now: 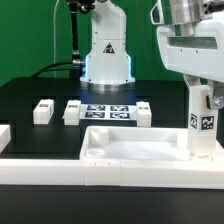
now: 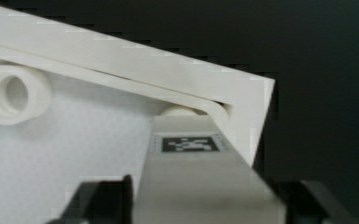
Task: Assemble desk
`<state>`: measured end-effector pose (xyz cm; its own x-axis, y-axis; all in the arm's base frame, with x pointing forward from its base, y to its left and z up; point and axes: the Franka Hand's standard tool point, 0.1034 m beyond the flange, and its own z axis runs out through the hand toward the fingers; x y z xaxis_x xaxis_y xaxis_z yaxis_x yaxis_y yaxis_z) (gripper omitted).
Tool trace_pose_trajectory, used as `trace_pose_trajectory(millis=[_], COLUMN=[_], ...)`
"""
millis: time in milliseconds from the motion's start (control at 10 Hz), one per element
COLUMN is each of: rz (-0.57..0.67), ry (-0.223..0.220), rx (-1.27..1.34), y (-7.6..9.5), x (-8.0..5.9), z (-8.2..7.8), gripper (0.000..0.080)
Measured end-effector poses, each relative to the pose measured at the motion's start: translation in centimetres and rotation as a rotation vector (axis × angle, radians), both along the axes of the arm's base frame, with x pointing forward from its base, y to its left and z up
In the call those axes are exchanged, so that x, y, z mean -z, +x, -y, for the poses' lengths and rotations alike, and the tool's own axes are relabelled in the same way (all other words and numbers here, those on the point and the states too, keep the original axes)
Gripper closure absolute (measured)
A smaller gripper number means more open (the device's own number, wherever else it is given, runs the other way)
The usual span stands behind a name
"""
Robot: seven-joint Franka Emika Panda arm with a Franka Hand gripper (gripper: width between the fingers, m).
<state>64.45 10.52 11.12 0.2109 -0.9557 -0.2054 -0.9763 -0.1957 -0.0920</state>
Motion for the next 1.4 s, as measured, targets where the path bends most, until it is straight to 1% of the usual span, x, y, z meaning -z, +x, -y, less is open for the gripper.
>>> trace_pose_trajectory(millis=[100,200,300,400,500,800,900,1000,1100,1200,1300,1400], rz=[0.012,0.018,0.071,0.119,0.126,0.165,0.182,0.199,0.219,0.233,0.228,0.224], ry=[-0.003,-0.009,-0.033,-0.042,-0.045,-0.055,-0.067,-0.083,-0.072,-0.073,-0.074,-0.074], rx=[-0.053,-0.085,-0.343,-0.574,-0.624,-0.808,-0.934,-1.159,-1.388,-1.475,-1.445,-1.424], y=[0.0,0.0,0.0,0.0,-0.1,-0.1,-0.1,-0.2,-0.3,-0.3,-0.2,-0.2], x=[0.0,0.0,0.0,0.0,-0.1,-0.1,-0.1,-0.2,-0.1,0.0,0.0,0.0], z=[0.0,0.0,0.2,0.3,-0.1,0.1,0.2,0.3,0.9,1.3,1.2,1.2], gripper=[0.0284,0.0284,0.0179,0.0159,0.0159,0.015,0.015,0.015,0.015,0.015,0.015,0.0279])
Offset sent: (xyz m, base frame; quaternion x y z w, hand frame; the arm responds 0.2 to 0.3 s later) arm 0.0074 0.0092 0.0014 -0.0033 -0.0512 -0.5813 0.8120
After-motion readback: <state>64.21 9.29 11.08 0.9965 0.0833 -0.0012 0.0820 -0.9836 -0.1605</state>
